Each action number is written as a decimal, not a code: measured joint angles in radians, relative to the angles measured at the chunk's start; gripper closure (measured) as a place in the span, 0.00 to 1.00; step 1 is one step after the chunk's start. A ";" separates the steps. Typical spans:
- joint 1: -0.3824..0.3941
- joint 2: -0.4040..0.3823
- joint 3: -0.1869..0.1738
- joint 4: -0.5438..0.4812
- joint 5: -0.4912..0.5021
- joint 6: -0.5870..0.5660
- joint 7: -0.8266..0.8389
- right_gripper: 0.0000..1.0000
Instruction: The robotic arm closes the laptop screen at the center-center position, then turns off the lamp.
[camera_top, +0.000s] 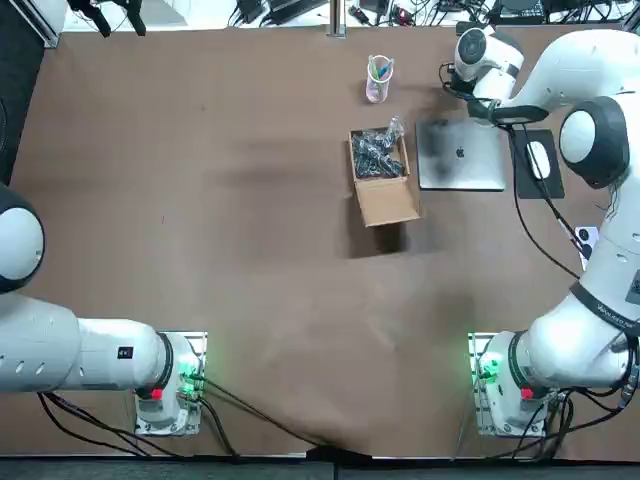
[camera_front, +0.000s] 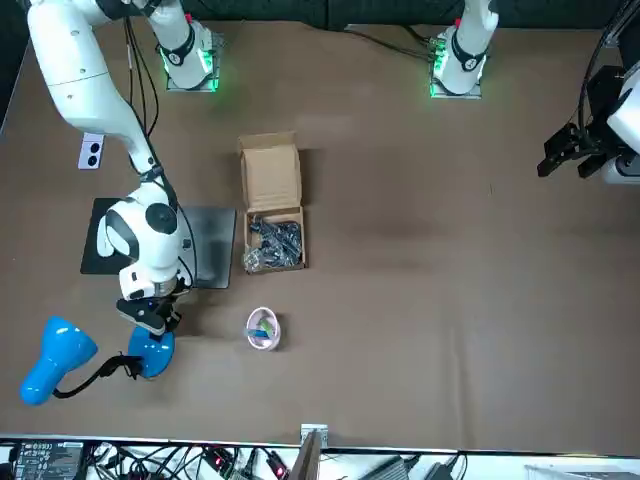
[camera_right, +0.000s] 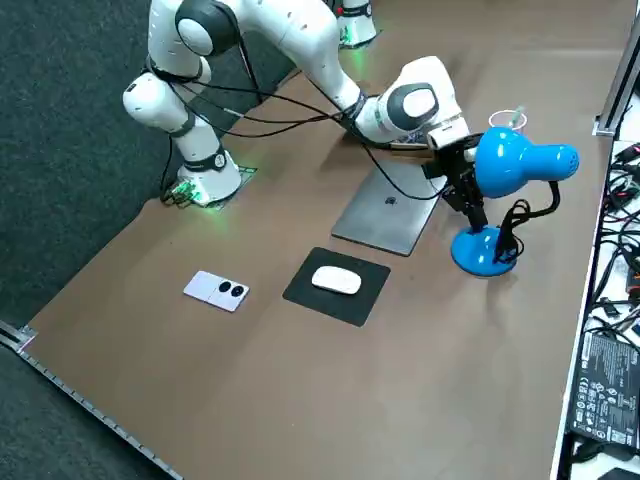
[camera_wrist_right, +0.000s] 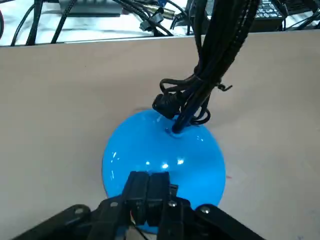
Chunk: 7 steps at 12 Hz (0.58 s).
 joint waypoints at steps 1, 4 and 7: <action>0.000 0.003 0.000 0.002 -0.002 0.000 0.000 0.98; 0.000 0.008 0.000 0.010 -0.013 0.001 0.000 0.98; -0.003 0.014 -0.002 0.019 -0.019 0.004 0.000 0.98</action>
